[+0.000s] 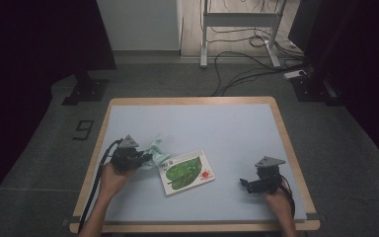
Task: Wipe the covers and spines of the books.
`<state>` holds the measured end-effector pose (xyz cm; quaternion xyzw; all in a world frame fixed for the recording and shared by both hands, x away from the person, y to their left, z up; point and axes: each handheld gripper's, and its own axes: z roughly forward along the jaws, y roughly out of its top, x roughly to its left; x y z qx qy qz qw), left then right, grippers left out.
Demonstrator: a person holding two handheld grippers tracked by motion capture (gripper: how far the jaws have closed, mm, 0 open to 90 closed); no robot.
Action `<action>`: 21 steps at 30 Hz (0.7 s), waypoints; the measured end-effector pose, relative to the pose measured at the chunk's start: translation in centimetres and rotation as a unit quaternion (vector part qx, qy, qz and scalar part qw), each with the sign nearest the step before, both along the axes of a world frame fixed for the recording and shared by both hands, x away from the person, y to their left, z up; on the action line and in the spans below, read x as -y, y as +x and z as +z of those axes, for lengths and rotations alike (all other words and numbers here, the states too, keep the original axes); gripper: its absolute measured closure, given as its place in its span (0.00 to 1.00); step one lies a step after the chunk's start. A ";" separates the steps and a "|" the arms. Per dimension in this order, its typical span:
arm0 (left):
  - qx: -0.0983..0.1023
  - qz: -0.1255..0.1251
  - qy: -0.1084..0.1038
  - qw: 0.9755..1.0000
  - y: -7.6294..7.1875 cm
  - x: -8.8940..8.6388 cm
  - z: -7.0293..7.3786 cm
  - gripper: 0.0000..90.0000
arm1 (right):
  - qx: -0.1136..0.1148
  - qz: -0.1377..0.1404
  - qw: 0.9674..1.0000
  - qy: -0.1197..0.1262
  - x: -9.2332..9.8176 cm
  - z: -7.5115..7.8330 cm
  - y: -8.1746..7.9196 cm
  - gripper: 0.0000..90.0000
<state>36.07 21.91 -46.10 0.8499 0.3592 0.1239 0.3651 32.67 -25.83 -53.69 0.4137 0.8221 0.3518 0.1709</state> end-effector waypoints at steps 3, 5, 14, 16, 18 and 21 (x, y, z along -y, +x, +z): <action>-0.006 -0.011 0.012 1.000 0.1 1.0 -0.6 0.85 | 0.000 0.000 1.000 0.000 0.0 0.0 0.0 0.00; -0.013 -0.015 0.022 1.000 0.2 1.5 -1.3 0.85 | 0.000 0.000 1.000 0.000 0.0 0.0 0.0 0.00; -0.021 -0.035 0.037 0.998 0.6 3.6 -3.0 0.85 | 0.000 0.000 1.000 0.000 0.0 0.0 0.0 0.00; -0.024 -0.037 0.033 0.999 0.8 3.9 -3.2 0.85 | 0.000 0.000 1.000 0.000 0.0 0.0 0.0 0.00; -0.027 -0.039 0.027 0.999 1.0 4.1 -3.3 0.85 | 0.000 0.000 1.000 0.000 0.0 0.0 0.0 0.00; -0.027 -0.043 0.039 0.998 1.4 4.9 -3.2 0.85 | 0.000 0.000 1.000 0.000 0.0 0.0 0.0 0.00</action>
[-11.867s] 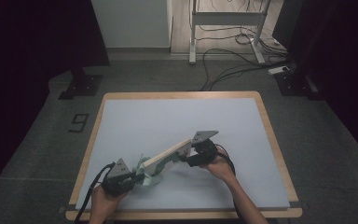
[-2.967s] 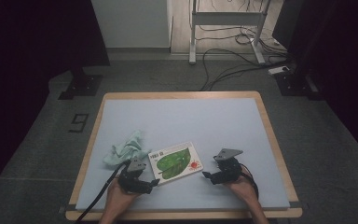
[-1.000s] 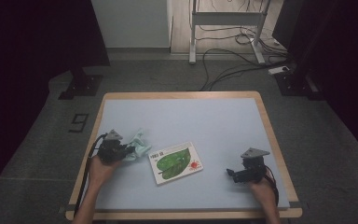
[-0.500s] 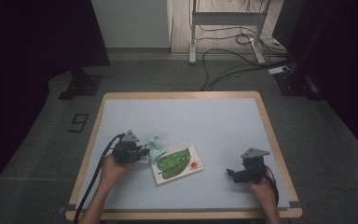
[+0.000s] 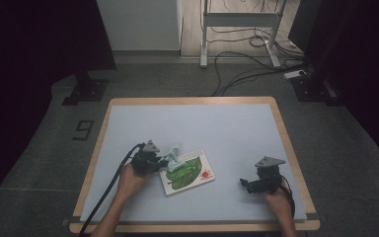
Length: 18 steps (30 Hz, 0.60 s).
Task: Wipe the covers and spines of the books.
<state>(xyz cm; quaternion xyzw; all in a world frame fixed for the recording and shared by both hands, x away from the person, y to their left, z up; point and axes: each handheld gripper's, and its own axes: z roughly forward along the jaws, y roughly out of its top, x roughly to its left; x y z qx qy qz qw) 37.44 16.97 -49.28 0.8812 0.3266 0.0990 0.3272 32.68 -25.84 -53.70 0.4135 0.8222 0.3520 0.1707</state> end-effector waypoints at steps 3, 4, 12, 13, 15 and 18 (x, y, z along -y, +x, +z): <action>0.001 -0.009 0.009 1.000 0.4 1.0 0.0 0.85 | 0.000 0.000 1.000 0.000 0.0 0.0 0.0 0.00; 0.001 -0.010 0.007 1.000 0.5 1.3 0.0 0.85 | 0.000 0.000 1.000 0.000 0.0 0.0 0.0 0.00; -0.002 -0.026 -0.002 1.000 1.5 3.9 -0.2 0.85 | 0.000 0.000 1.000 0.000 0.0 0.0 0.0 0.00; -0.002 -0.030 0.000 1.000 1.7 4.3 -0.2 0.85 | 0.000 0.000 1.000 0.001 0.0 0.0 0.0 0.00; -0.001 -0.034 -0.002 0.999 1.9 5.0 -0.2 0.85 | 0.000 0.000 1.000 0.000 0.0 0.0 0.0 0.00; -0.006 -0.038 -0.004 0.999 2.4 5.7 -0.3 0.85 | 0.000 0.000 1.000 0.001 0.0 0.0 0.0 0.00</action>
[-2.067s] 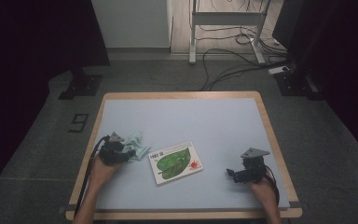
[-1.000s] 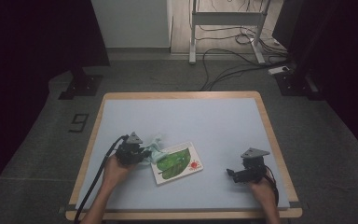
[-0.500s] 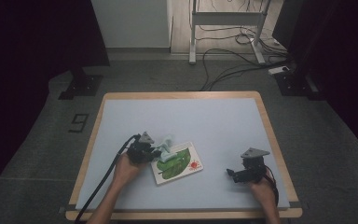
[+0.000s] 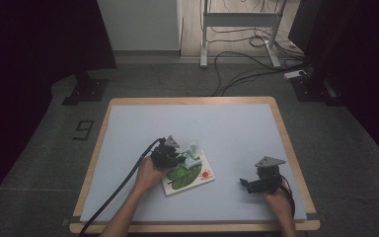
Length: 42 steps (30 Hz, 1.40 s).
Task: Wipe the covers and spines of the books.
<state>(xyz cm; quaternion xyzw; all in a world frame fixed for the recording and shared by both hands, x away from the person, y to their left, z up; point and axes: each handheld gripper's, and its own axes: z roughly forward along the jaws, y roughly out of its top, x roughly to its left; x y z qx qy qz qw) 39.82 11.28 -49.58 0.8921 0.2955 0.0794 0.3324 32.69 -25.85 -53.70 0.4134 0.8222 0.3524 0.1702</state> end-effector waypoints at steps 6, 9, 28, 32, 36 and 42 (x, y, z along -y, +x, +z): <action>-0.002 -0.010 0.000 1.000 0.9 1.7 0.0 0.85 | 0.000 0.000 1.000 0.000 0.0 0.0 0.0 0.00; -0.004 -0.013 0.000 1.000 1.4 2.6 -0.1 0.85 | 0.000 0.000 1.000 0.000 0.0 0.0 0.0 0.00; 0.005 -0.047 0.009 0.999 1.6 7.2 -0.2 0.85 | 0.000 0.000 1.000 0.000 0.0 0.0 0.0 0.00; -0.002 -0.057 0.001 0.998 1.1 7.6 -0.3 0.85 | 0.000 0.000 1.000 0.000 0.0 0.0 0.0 0.00; 0.000 -0.070 0.002 0.998 0.5 7.9 -0.3 0.85 | 0.000 -0.001 1.000 0.000 0.0 0.0 0.0 0.00; -0.004 -0.071 0.006 0.997 0.3 7.0 -0.5 0.85 | 0.000 -0.001 1.000 0.000 0.0 0.0 0.0 0.00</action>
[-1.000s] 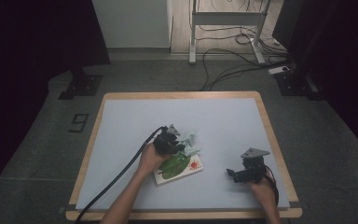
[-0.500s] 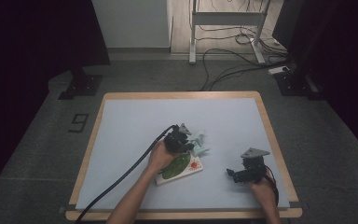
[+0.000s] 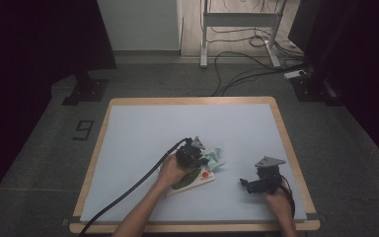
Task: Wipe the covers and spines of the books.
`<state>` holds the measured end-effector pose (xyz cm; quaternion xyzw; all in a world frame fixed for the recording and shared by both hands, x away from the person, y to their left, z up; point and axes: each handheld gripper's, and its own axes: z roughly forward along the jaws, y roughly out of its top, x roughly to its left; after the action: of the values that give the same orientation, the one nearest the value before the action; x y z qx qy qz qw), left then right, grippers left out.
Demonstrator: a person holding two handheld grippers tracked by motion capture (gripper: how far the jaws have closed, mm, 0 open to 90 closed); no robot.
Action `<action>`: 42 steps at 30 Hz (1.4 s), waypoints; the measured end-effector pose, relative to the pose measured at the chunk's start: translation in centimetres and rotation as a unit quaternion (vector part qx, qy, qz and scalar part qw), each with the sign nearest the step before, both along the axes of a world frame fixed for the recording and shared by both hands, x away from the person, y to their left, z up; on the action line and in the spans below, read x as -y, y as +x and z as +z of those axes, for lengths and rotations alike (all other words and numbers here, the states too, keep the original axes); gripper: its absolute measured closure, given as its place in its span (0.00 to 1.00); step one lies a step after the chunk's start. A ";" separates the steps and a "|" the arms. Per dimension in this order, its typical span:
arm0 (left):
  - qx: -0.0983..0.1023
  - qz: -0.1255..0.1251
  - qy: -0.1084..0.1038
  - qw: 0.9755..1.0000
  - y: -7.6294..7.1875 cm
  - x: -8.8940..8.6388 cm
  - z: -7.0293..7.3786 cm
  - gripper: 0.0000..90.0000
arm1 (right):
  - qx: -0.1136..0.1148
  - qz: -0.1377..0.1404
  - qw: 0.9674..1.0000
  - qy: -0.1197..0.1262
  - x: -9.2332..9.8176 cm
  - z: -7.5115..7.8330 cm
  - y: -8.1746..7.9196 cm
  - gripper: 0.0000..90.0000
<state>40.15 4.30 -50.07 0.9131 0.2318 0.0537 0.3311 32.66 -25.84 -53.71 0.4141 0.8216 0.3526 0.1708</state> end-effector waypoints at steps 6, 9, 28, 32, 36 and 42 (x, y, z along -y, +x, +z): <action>-0.006 0.004 -0.013 1.000 -0.3 -1.4 -0.2 0.85 | 0.001 0.000 1.000 0.000 0.0 0.0 0.0 0.00; -0.006 0.005 -0.009 1.000 -0.6 -2.0 -0.1 0.85 | 0.000 0.000 1.000 0.000 0.0 0.0 0.0 0.00; -0.020 0.021 -0.015 0.999 -2.1 -6.7 0.1 0.85 | 0.001 0.000 1.000 0.000 0.0 0.0 0.0 0.00; -0.026 0.023 -0.016 0.999 -2.5 -7.7 0.2 0.85 | 0.001 0.000 1.000 -0.001 0.0 0.0 0.0 0.00; -0.026 0.028 -0.016 0.999 -2.9 -8.8 0.2 0.85 | 0.001 0.000 1.000 -0.001 0.0 0.0 0.0 0.00; -0.021 0.038 -0.014 0.999 -3.8 -10.4 0.3 0.85 | 0.001 0.000 1.000 -0.001 0.0 0.0 0.0 0.00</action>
<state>36.39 14.66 -49.75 0.8996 0.2743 0.0443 0.3369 32.65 -25.82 -53.72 0.4136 0.8215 0.3526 0.1722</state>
